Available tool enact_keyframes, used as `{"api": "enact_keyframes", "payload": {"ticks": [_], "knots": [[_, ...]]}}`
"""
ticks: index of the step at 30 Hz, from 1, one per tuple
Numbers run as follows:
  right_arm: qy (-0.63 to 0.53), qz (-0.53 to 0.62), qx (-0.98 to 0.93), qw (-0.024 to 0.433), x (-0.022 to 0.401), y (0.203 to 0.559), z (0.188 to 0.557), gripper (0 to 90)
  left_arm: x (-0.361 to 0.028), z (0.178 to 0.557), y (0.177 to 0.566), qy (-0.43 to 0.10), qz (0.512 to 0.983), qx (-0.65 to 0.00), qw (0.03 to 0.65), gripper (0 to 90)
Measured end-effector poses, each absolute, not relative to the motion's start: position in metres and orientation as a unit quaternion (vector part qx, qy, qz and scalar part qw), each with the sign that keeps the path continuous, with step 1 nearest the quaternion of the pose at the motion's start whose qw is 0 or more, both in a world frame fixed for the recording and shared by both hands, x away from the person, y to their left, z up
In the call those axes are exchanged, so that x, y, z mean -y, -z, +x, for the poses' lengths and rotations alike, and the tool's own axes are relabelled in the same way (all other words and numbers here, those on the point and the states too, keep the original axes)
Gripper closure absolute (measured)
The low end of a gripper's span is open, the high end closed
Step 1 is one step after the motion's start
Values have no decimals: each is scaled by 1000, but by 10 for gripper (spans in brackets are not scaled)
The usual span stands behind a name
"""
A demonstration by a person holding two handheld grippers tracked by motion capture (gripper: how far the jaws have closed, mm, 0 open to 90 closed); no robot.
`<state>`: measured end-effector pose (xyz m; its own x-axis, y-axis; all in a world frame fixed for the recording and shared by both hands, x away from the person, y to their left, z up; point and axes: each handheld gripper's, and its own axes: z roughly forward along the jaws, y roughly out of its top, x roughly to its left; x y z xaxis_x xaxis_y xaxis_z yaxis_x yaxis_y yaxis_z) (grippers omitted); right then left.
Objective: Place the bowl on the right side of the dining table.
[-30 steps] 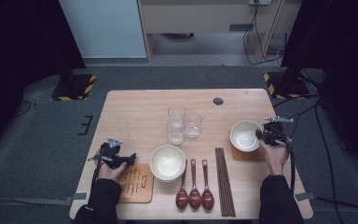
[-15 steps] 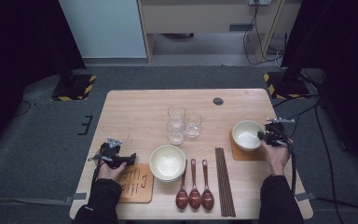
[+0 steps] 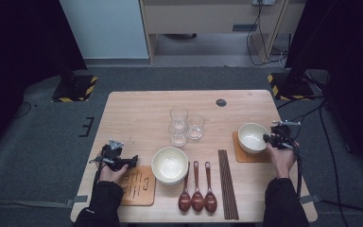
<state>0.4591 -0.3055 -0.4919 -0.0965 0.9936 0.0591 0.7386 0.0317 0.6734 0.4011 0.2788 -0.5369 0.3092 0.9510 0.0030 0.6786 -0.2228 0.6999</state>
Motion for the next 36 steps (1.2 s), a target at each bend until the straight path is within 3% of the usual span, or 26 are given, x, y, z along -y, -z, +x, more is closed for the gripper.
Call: {"api": "enact_keyframes", "payload": {"ticks": [5, 11, 19, 27, 36], "knots": [[-294, 632, -682, 223, 306, 491, 458, 750, -279, 401, 537, -223, 749, -545, 305, 9], [-303, 625, -682, 228, 308, 487, 455, 609, -278, 399, 536, -224, 747, -545, 308, 30], [-323, 607, -681, 252, 307, 481, 448, 448, -279, 393, 524, -236, 735, -538, 337, 120], [-354, 595, -669, 271, 311, 475, 439, 354, -281, 383, 504, -240, 720, -521, 390, 182], [-375, 574, -675, 271, 303, 464, 429, 311, -276, 371, 476, -243, 709, -494, 441, 226]]}}
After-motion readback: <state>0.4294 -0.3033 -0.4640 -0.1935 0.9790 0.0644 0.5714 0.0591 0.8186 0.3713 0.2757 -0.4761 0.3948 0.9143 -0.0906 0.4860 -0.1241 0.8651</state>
